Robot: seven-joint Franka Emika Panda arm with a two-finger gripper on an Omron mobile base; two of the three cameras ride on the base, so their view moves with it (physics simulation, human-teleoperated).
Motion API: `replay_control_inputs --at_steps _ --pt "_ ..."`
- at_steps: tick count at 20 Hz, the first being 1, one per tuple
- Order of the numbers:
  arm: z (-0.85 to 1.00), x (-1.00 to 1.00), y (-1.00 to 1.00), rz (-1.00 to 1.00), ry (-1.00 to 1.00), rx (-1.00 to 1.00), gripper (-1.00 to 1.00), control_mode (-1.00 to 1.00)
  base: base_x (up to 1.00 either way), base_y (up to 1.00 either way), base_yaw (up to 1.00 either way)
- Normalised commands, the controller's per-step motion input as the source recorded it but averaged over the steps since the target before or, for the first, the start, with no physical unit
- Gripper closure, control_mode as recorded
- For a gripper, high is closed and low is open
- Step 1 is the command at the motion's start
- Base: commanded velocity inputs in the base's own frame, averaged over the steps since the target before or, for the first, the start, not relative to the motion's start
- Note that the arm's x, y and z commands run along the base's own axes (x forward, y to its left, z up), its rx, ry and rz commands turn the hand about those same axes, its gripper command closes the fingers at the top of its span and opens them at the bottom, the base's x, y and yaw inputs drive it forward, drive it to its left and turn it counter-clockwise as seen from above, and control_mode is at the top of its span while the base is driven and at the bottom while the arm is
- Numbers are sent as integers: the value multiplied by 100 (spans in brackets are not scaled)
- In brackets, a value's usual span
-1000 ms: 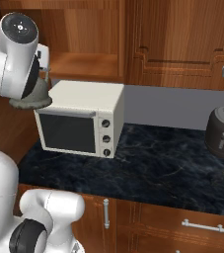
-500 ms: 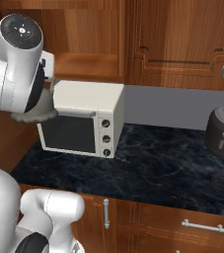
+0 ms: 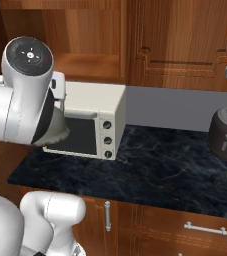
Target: Open the cabinet, pick the kettle from the cabinet, and place it in the sink.
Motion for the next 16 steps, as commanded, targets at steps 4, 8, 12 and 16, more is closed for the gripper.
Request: replay_control_inputs --at_steps 4,8,12,16 --pt "-24 -24 -30 0 0 -9 100 -100 0 0 0" --pt "-30 -18 -25 0 0 -9 100 -100 0 0 0" --pt "-35 -16 -22 0 0 -8 100 -100 0 0 0" --pt "-33 -9 -13 -1 0 -3 100 -100 0 0 0"
